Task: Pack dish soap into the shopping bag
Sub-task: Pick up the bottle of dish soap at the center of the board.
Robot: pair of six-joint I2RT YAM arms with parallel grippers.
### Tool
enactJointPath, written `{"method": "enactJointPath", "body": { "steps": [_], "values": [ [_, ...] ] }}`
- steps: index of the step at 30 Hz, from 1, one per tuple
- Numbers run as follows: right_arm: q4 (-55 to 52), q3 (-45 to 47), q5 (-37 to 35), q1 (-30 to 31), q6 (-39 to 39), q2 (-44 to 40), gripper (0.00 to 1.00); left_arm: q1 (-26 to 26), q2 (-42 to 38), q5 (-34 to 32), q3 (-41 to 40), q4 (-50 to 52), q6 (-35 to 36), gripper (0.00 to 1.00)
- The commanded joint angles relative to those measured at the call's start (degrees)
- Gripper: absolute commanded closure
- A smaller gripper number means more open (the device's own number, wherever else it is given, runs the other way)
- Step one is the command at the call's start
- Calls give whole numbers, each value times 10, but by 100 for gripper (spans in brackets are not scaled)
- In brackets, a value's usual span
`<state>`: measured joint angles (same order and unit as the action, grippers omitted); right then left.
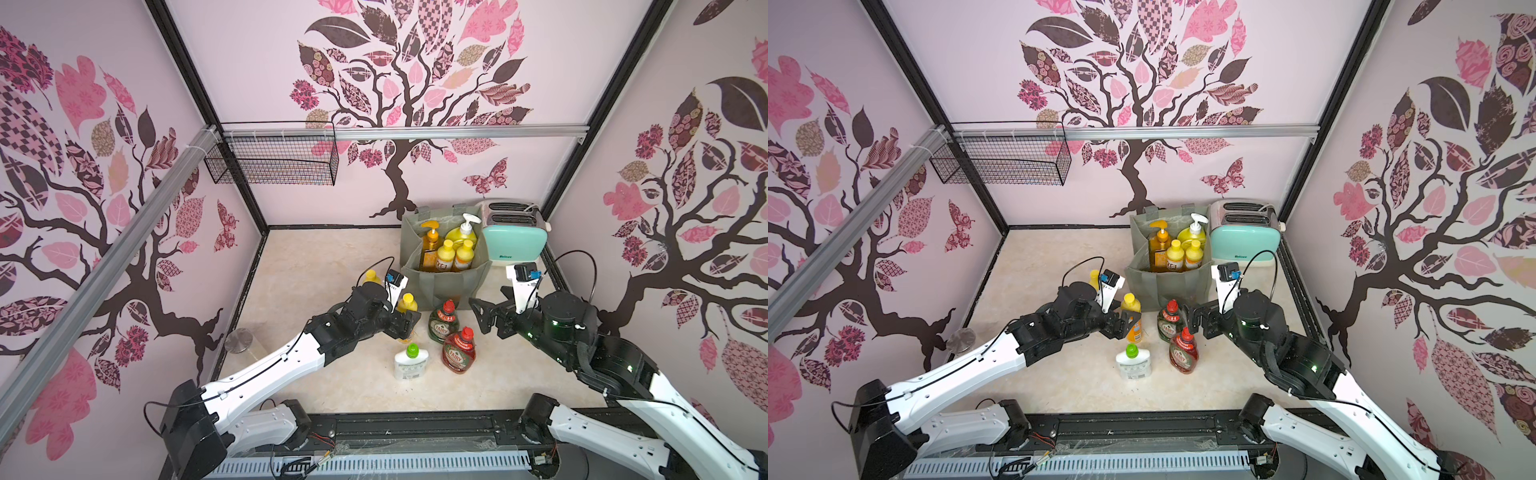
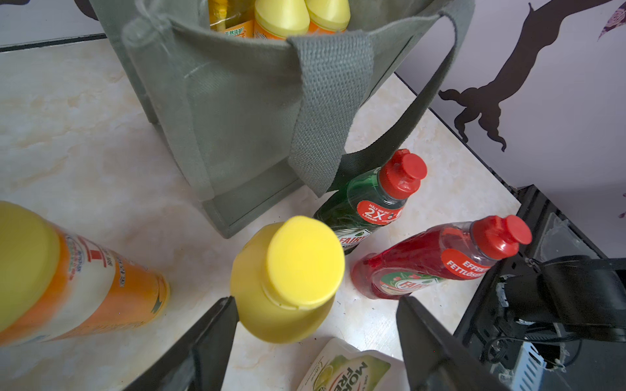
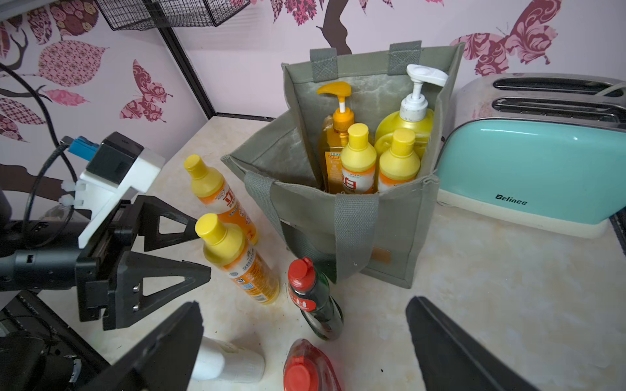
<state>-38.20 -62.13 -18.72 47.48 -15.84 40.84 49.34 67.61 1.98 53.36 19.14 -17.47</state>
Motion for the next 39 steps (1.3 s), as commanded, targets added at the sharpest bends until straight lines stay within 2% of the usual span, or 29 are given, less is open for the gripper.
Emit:
{"method": "enactJointPath", "body": {
  "steps": [1, 5, 12, 20, 26, 32, 36, 39],
  "values": [
    [-6, -2, -22, -2, 6, -7, 0, 3, 10, -3, 11, 9, 12, 22],
    [-7, 0, -24, -3, 10, -4, 1, 6, 32, -4, 18, 7, 18, 25],
    [-8, 3, -24, -3, 13, -4, 0, 14, 69, -30, 37, 12, 26, 25],
    [-13, 8, -24, -3, 16, -7, 0, 14, 71, -55, 46, 26, 29, 16],
    [-12, 10, -19, -3, 17, -1, 0, 14, 65, -63, 52, 38, 26, 2],
    [-11, 10, -15, -3, 17, 4, 0, 10, 59, -82, 69, 55, 6, 2],
    [-11, 9, -11, -3, 17, 8, 0, 7, 71, -43, 86, 51, -9, 2],
    [-13, 9, -9, -4, 17, 10, 0, 7, 74, -23, 90, 43, -12, 8]
  ]
}}
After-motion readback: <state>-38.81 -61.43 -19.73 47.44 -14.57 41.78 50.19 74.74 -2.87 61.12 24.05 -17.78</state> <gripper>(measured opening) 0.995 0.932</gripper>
